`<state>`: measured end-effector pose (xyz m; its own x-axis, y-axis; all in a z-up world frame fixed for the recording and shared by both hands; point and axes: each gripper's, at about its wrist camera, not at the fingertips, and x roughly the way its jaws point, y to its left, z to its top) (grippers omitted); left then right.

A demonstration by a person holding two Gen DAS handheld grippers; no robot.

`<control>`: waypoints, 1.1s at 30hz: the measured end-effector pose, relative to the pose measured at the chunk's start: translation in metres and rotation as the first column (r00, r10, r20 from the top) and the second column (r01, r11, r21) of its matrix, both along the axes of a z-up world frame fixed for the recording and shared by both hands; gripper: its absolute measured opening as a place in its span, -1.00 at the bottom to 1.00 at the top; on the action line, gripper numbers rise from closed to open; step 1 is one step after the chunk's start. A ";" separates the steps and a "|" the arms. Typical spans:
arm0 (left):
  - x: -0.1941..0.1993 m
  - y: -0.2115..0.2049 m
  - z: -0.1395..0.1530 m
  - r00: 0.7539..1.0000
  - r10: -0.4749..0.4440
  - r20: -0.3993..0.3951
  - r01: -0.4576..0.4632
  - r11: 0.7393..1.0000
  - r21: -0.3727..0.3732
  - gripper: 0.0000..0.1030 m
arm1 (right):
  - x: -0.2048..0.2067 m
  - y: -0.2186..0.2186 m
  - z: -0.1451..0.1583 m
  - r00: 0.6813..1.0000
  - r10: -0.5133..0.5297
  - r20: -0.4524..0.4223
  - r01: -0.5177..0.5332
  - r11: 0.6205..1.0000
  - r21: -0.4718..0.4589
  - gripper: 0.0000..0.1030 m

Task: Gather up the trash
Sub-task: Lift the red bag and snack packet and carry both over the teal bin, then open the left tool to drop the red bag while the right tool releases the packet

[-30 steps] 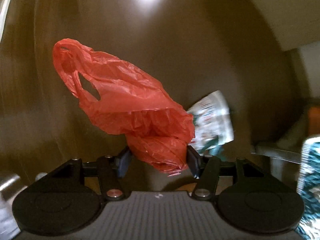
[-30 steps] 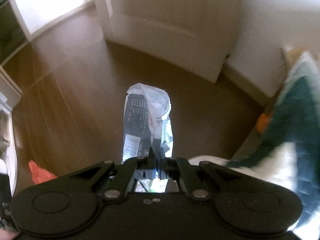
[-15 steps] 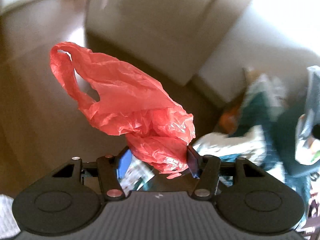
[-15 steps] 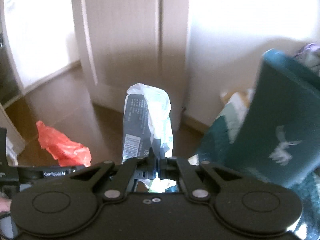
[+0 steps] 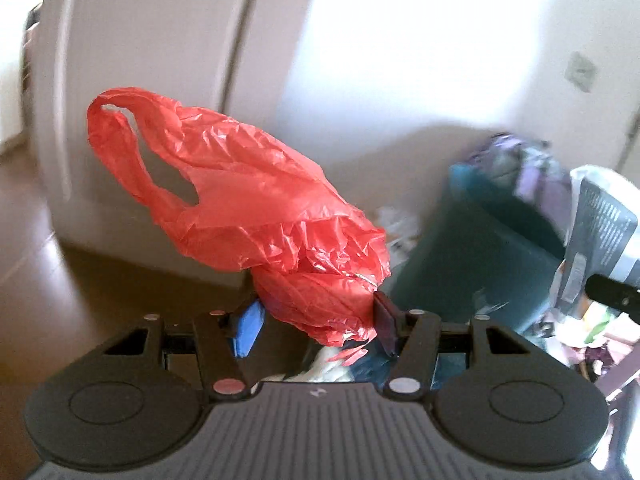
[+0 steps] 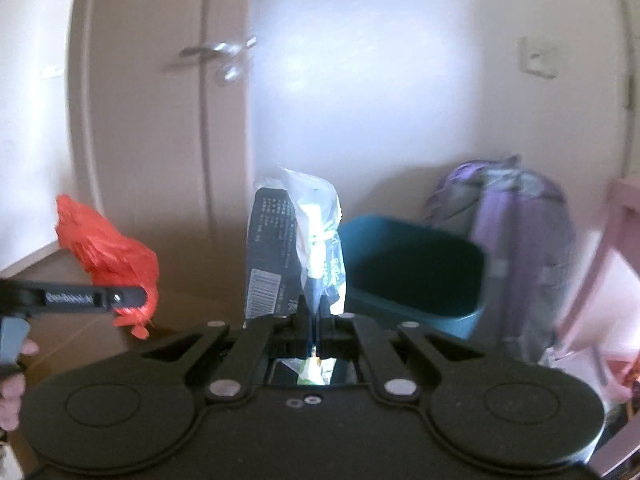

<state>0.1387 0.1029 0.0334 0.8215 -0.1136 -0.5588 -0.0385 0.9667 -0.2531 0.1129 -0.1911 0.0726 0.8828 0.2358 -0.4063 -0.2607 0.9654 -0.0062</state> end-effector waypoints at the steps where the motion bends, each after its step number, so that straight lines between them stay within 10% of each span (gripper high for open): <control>1: 0.005 -0.009 0.011 1.000 -0.021 0.018 0.021 1.000 0.008 0.12 | -0.002 -0.007 0.007 1.000 -0.019 0.012 0.019 1.000 0.002 -0.99; 17: 0.085 -0.177 0.129 0.945 -0.298 0.132 0.286 0.953 0.099 0.12 | 0.056 -0.101 0.005 0.981 -0.191 0.033 0.188 0.980 0.062 -0.99; 33: 0.197 -0.261 0.054 0.953 -0.263 -0.148 0.294 0.920 0.261 0.13 | 0.134 -0.099 -0.038 0.987 -0.137 -0.086 0.140 0.990 0.029 -0.99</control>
